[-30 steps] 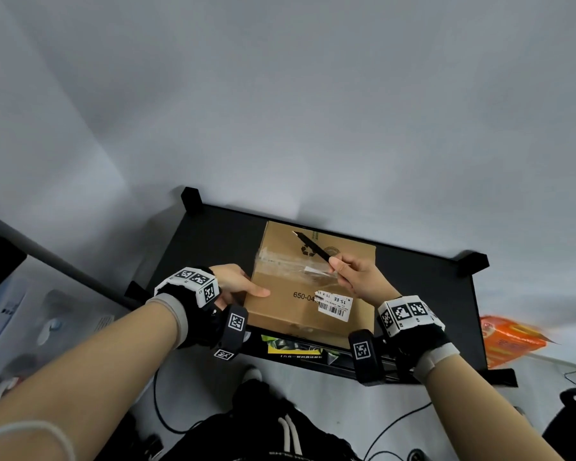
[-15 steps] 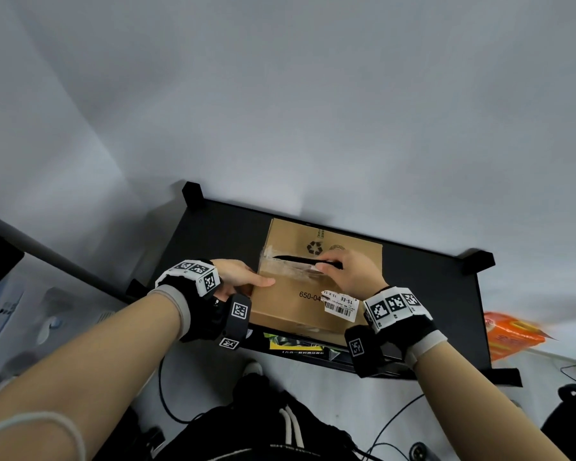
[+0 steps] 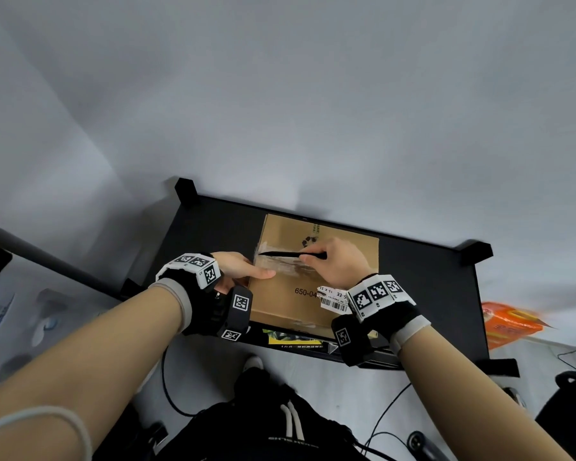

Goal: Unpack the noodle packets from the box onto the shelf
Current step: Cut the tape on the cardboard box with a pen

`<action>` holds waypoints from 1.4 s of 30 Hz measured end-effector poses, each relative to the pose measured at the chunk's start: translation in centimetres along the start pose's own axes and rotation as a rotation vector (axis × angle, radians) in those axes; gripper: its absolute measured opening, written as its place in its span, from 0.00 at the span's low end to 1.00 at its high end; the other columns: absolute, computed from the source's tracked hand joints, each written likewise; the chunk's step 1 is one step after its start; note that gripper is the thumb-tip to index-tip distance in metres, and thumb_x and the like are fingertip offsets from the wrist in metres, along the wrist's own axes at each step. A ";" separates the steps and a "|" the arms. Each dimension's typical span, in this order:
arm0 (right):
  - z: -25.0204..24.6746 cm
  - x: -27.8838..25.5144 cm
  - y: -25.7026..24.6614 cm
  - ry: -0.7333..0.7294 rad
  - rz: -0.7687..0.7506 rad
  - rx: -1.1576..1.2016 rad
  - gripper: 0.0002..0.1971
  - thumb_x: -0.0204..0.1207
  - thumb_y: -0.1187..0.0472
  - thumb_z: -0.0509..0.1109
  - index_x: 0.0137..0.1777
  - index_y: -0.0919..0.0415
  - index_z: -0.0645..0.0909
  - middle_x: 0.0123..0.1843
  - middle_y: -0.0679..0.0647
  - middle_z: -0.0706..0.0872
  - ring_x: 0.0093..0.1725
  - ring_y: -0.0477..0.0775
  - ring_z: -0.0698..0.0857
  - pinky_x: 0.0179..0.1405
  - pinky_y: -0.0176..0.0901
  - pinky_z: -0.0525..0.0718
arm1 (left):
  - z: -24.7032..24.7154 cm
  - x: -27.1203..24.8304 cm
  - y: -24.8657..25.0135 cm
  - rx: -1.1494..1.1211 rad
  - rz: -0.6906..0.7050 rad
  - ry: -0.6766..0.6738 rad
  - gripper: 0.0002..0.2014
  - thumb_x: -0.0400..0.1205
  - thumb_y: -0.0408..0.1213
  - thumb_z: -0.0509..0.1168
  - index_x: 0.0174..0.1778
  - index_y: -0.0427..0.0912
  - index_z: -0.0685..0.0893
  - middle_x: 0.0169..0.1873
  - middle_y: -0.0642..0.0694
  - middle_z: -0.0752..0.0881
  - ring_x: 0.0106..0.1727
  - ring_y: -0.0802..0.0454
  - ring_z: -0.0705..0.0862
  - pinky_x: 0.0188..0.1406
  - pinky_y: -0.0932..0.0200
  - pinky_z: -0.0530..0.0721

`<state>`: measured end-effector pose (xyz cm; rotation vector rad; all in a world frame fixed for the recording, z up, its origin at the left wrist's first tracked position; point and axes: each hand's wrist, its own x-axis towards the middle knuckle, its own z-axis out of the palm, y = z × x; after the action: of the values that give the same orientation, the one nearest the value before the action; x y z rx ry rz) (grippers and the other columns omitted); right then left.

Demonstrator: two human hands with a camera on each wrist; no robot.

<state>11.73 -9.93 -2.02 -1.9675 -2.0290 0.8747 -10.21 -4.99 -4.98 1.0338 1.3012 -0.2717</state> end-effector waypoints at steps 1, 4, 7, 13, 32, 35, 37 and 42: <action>0.1 0.1 -0.1 -0.002 -0.003 0.001 0.12 0.78 0.49 0.64 0.53 0.45 0.88 0.33 0.36 0.81 0.34 0.41 0.79 0.34 0.37 0.73 | 0.0 0.0 0.0 -0.005 0.003 -0.003 0.49 0.46 0.61 0.83 0.61 0.38 0.83 0.56 0.39 0.89 0.57 0.42 0.88 0.61 0.44 0.84; 0.2 0.3 -0.3 -0.006 -0.018 -0.017 0.12 0.78 0.49 0.64 0.51 0.47 0.89 0.25 0.34 0.74 0.27 0.37 0.72 0.27 0.34 0.67 | 0.0 -0.2 0.1 -0.016 -0.002 -0.011 0.47 0.47 0.58 0.82 0.61 0.38 0.83 0.56 0.38 0.89 0.57 0.41 0.88 0.60 0.43 0.85; 0.2 0.3 -0.4 -0.003 -0.011 -0.021 0.12 0.78 0.49 0.64 0.51 0.48 0.89 0.25 0.34 0.73 0.27 0.38 0.72 0.27 0.32 0.65 | 0.0 -0.3 0.1 0.002 -0.008 -0.010 0.48 0.46 0.59 0.83 0.61 0.39 0.83 0.56 0.39 0.89 0.58 0.41 0.88 0.62 0.42 0.84; -0.2 -0.2 -0.1 -0.005 0.003 0.066 0.12 0.78 0.51 0.65 0.54 0.51 0.89 0.42 0.45 0.88 0.37 0.44 0.78 0.34 0.33 0.71 | 0.3 -0.9 0.5 -0.048 -0.022 -0.016 0.40 0.53 0.53 0.81 0.60 0.38 0.83 0.50 0.40 0.91 0.53 0.43 0.89 0.45 0.51 0.88; -0.4 -0.4 0.3 -0.059 0.069 -0.049 0.12 0.77 0.48 0.64 0.52 0.45 0.89 0.30 0.41 0.82 0.25 0.42 0.73 0.27 0.36 0.69 | 0.5 -0.5 0.6 -0.031 -0.052 0.005 0.26 0.70 0.48 0.76 0.60 0.37 0.83 0.55 0.38 0.89 0.58 0.39 0.88 0.62 0.43 0.83; -0.5 -0.7 0.6 -0.059 0.067 -0.040 0.12 0.77 0.49 0.64 0.52 0.46 0.89 0.26 0.37 0.77 0.24 0.41 0.72 0.24 0.34 0.66 | 0.5 -0.5 0.7 -0.038 -0.053 0.001 0.25 0.71 0.48 0.75 0.60 0.37 0.83 0.55 0.38 0.88 0.58 0.39 0.87 0.59 0.45 0.85; -0.6 -0.7 0.6 -0.053 0.067 -0.042 0.12 0.77 0.49 0.64 0.52 0.45 0.89 0.26 0.36 0.76 0.25 0.41 0.71 0.24 0.34 0.65 | 0.5 -0.4 0.7 -0.037 -0.051 0.003 0.26 0.70 0.48 0.76 0.60 0.37 0.83 0.55 0.38 0.88 0.58 0.40 0.87 0.61 0.44 0.84; -1.2 -1.1 1.7 -0.075 0.105 -0.030 0.12 0.77 0.48 0.65 0.43 0.48 0.90 0.20 0.40 0.76 0.25 0.43 0.75 0.27 0.36 0.70 | 0.5 -0.2 0.5 -0.021 -0.046 0.024 0.39 0.55 0.52 0.80 0.60 0.37 0.83 0.57 0.37 0.88 0.58 0.39 0.87 0.64 0.39 0.82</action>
<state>13.90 -10.75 -1.69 -2.1043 -2.0054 0.9593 -9.64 -5.14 -4.58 0.9924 1.3483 -0.2810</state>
